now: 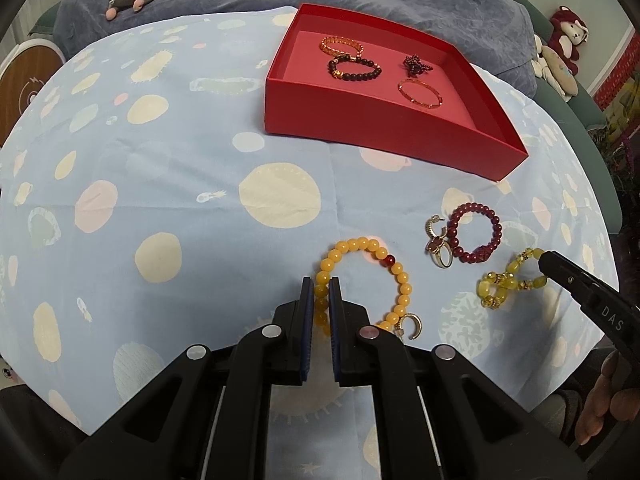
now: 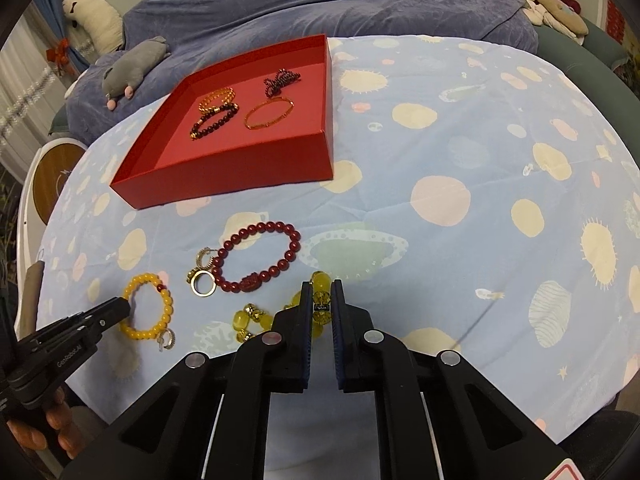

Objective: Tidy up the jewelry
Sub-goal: 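Grasp the amber bead bracelet with the left tool while the right tool grasps the yellow bracelet, then lift both bracelets and carry them over the red box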

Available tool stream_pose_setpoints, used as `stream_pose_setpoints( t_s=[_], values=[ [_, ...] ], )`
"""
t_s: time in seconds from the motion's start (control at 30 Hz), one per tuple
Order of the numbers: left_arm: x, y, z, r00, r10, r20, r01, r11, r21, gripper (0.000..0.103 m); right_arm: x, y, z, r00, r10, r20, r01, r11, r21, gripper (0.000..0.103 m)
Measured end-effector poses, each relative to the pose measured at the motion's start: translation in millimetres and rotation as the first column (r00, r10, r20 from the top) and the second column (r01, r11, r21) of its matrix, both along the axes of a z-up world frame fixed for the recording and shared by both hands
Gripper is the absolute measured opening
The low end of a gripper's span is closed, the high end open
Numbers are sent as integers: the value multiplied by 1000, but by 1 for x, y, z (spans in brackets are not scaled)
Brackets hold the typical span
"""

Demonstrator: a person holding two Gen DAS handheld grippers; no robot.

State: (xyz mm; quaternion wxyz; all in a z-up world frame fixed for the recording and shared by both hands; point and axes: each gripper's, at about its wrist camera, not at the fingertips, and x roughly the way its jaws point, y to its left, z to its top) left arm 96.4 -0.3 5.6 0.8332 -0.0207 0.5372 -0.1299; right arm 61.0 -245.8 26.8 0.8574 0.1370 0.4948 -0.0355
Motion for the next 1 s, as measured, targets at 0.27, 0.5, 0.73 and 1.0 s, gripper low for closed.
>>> stream_pose_setpoints(
  t_s=[0.27,0.5,0.73,1.0],
  values=[
    [-1,-1,32,999,-19,33,21,998,-56,7,-1,10,36,997,33,65,-33,999,13,9],
    [-1,-9,63,996,-52,75,59,994,-89,7,1,13,62,992,55,113,-57,998,21,9],
    [17,-22,99,987,-94,127,111,985,-129,7,23,12,88,984,87,154,-91,996,20,9],
    [74,-48,132,973,-127,191,164,968,-190,7,78,17,112,970,126,207,-130,991,7,9]
  ],
)
